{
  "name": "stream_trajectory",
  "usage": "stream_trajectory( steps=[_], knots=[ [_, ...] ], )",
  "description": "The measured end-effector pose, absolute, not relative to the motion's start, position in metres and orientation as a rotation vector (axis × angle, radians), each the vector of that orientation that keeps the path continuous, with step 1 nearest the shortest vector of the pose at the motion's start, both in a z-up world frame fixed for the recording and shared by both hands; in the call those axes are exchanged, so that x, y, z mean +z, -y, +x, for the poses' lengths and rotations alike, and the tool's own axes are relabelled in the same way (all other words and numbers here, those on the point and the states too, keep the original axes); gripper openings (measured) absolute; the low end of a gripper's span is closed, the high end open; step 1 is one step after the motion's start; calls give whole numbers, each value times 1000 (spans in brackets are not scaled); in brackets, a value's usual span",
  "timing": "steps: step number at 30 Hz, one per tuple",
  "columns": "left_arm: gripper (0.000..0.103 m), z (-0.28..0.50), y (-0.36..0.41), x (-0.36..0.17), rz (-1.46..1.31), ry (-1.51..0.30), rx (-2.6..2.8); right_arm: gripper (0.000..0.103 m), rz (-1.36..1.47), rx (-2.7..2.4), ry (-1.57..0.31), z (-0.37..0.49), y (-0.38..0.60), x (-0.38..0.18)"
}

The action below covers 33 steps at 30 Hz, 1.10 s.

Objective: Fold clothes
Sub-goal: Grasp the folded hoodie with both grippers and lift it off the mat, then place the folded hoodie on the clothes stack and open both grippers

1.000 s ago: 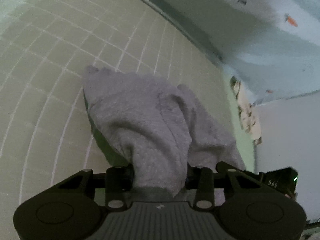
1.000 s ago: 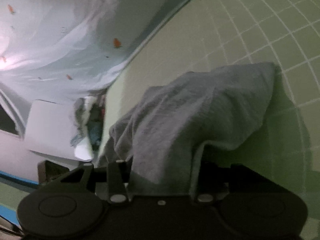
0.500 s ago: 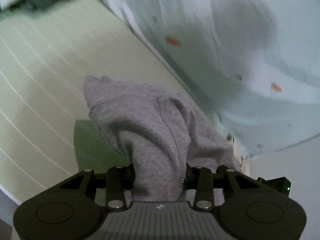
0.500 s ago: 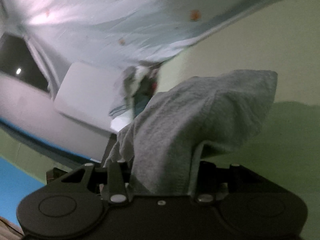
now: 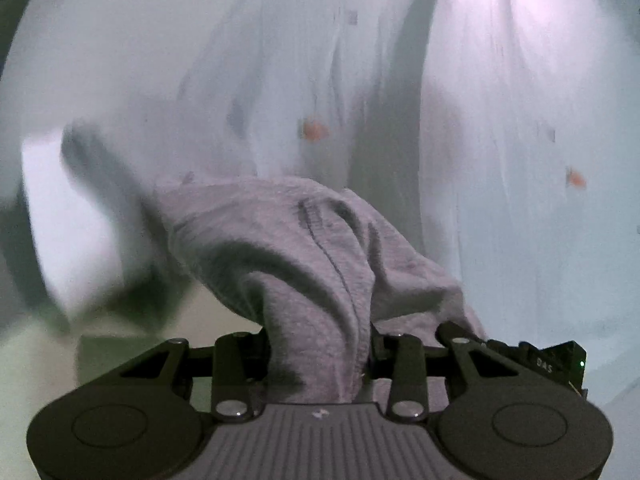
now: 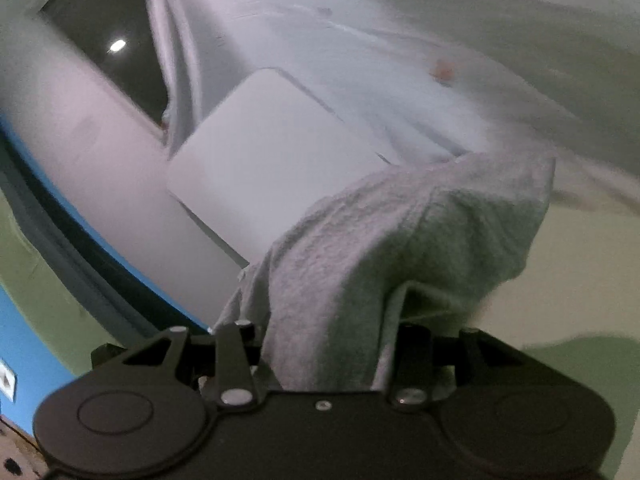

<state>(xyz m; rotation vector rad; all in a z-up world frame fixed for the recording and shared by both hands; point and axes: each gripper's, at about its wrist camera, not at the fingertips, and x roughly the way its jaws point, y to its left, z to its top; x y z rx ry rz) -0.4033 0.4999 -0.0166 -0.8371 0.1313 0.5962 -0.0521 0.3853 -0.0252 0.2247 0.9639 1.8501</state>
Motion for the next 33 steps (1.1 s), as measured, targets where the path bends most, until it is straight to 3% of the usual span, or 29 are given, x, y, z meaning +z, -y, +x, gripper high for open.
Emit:
stream_trajectory(
  steps=[4,6,8,9,12,13,14,15,16,17,21,33],
  knots=[
    [40,-420,-555,6,-755,-15,706,44,131,1990,-799,-60,-494,15],
    [48,-421,-577,-1,-734,12,803,47,54,1998,-726,-64,-548,16],
    [61,-414,-600,-22,-720,-40,951,69,-44,1975,-662,-68,-601,8],
    [67,-410,-608,-36,-721,-84,1027,75,-123,1908,-643,-72,-627,-5],
    [69,-399,-629,-85,-742,-268,1168,79,-421,1645,-586,-89,-684,-60],
    [73,-397,-631,-99,-756,-317,1180,81,-430,1605,-570,-92,-688,-73],
    [87,-401,-631,-108,-770,-315,1166,85,-368,1575,-578,-90,-683,-80],
    [93,-406,-631,-111,-784,-308,1155,90,-308,1545,-587,-87,-679,-86],
    [94,-412,-632,-114,-799,-302,1146,99,-254,1526,-619,-82,-672,-90],
    [96,-417,-632,-117,-814,-296,1136,101,-205,1506,-647,-78,-664,-94],
    [101,-414,-630,-122,-810,-335,1144,101,-129,1452,-668,-73,-628,-98],
    [102,-418,-567,-91,-633,-445,1138,102,-264,1277,-488,-137,-514,-52]
  ],
)
